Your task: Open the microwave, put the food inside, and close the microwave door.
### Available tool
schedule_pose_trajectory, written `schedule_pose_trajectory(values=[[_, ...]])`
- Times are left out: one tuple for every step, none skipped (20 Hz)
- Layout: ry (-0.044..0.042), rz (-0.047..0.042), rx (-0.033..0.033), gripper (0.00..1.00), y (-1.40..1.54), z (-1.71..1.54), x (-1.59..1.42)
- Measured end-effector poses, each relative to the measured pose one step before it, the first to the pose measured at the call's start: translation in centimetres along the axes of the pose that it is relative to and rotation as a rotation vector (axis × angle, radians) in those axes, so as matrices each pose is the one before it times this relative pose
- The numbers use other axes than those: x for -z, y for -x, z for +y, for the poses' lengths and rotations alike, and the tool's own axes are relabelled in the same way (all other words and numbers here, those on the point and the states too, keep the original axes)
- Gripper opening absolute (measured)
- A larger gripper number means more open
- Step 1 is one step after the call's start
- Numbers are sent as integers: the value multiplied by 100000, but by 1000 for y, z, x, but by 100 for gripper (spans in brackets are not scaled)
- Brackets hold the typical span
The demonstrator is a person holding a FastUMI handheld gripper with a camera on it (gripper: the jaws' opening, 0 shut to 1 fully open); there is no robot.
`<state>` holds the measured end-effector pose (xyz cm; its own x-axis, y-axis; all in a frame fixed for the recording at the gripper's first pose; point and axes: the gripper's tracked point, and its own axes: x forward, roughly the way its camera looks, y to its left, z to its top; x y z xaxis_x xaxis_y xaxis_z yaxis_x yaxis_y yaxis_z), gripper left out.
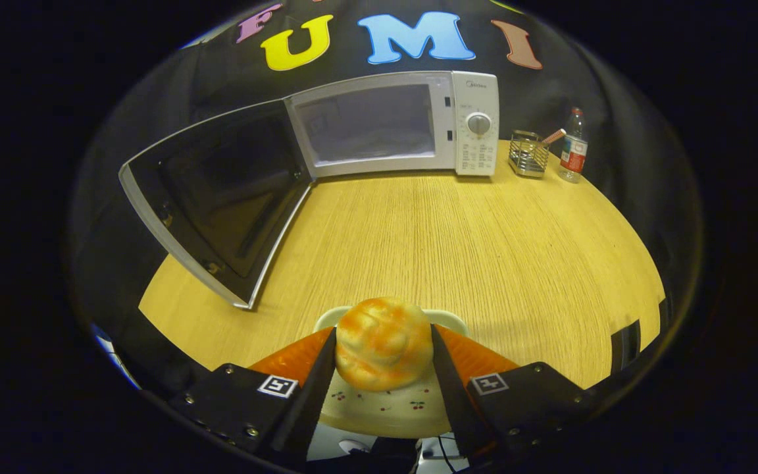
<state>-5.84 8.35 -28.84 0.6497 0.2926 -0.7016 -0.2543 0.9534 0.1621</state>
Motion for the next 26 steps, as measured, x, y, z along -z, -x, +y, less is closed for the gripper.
schedule_pose_trajectory(values=[[2, -1908, -923, 80, 131, 228, -1005], [63, -1914, -803, 80, -57, 225, -948], [247, -1599, -547, 80, -15, 163, -918], [279, -1797, -1106, 80, -126, 205, -948], [181, -1618, -789, 80, -205, 158, -992], [96, -1178, -386, 80, -199, 104, -799], [-154, -1379, -414, 80, -345, 64, -977], [-352, -1268, -754, 80, -456, 153, -936], [-413, -1173, -890, 80, -488, 163, -900], [-504, -1356, -509, 80, -435, 86, -1010], [-785, -1557, -606, 80, -614, 32, -992], [-1187, -1708, -1059, 80, -507, 273, -943], [-894, -1249, -1111, 80, -609, 190, -874], [-570, -1246, -898, 80, -547, 25, -763], [-406, -1367, -890, 80, -671, 50, -827], [-428, -1423, -943, 80, -619, 41, -799], [-859, -1836, -677, 80, -560, -20, -881], [-1140, -1645, -1010, 80, -702, -17, -763], [-1392, -1920, -825, 80, -666, 55, -813], [-1088, -1603, -989, 80, -671, 2, -711], [-749, -1616, -772, 80, -653, -14, -676], [-748, -1662, -592, 80, -762, -9, -566], [-1168, -1400, -995, 80, -713, 74, -447], [-1601, -2120, -1416, 80, -764, 197, -484], [-1403, -1970, -1481, 80, -823, 173, -519], [-1020, -1334, -513, 80, -829, -63, -226]])
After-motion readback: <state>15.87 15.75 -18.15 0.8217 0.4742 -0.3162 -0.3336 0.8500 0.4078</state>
